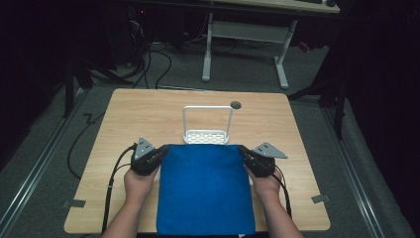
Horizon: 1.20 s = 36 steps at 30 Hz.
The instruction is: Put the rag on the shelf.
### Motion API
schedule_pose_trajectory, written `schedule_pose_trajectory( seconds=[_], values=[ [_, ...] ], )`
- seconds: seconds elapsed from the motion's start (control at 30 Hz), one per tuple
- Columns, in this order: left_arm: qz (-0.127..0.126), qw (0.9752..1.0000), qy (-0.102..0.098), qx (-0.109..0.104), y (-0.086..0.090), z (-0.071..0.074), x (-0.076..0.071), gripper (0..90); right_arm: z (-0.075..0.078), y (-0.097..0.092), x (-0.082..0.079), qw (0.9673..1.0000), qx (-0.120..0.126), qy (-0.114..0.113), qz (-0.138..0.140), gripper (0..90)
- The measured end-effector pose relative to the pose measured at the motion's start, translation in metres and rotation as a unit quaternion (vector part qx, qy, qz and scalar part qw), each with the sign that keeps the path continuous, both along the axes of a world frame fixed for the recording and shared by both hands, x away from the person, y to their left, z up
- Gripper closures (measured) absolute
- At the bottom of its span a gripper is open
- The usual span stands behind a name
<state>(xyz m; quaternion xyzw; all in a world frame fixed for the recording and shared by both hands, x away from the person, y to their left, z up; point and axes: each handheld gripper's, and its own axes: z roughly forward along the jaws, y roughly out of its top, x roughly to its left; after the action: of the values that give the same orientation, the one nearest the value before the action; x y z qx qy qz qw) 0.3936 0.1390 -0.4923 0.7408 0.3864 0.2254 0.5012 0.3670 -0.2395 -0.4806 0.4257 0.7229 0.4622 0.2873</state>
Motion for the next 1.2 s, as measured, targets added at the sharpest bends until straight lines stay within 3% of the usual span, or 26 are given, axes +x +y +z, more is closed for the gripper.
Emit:
schedule_pose_trajectory(
  seconds=[0.2,0.63,0.9,0.93,1.1,1.2],
  values=[
    [0.006,0.9994,-0.022,-0.026,0.006,0.012,-0.006,87.9,0.014,-0.001,-0.008,0.9994,0.016,-0.030,-0.002,88.2],
    [0.000,0.9961,-0.078,-0.041,0.004,0.048,-0.026,87.9,0.045,-0.004,-0.026,0.9955,0.037,-0.087,0.000,88.2],
    [-0.001,0.9914,-0.117,-0.058,0.003,0.079,-0.040,88.0,0.074,-0.006,-0.040,0.9899,0.055,-0.131,0.005,88.2],
    [-0.001,0.9896,-0.128,-0.066,0.003,0.088,-0.042,88.0,0.085,-0.005,-0.044,0.9873,0.057,-0.148,0.006,88.3],
    [0.000,0.9856,-0.152,-0.074,0.002,0.106,-0.044,88.1,0.106,-0.004,-0.051,0.9811,0.054,-0.186,0.005,88.3],
    [0.003,0.9842,-0.161,-0.074,0.002,0.114,-0.043,88.0,0.114,-0.004,-0.052,0.9794,0.049,-0.196,0.005,88.2]
  ],
)
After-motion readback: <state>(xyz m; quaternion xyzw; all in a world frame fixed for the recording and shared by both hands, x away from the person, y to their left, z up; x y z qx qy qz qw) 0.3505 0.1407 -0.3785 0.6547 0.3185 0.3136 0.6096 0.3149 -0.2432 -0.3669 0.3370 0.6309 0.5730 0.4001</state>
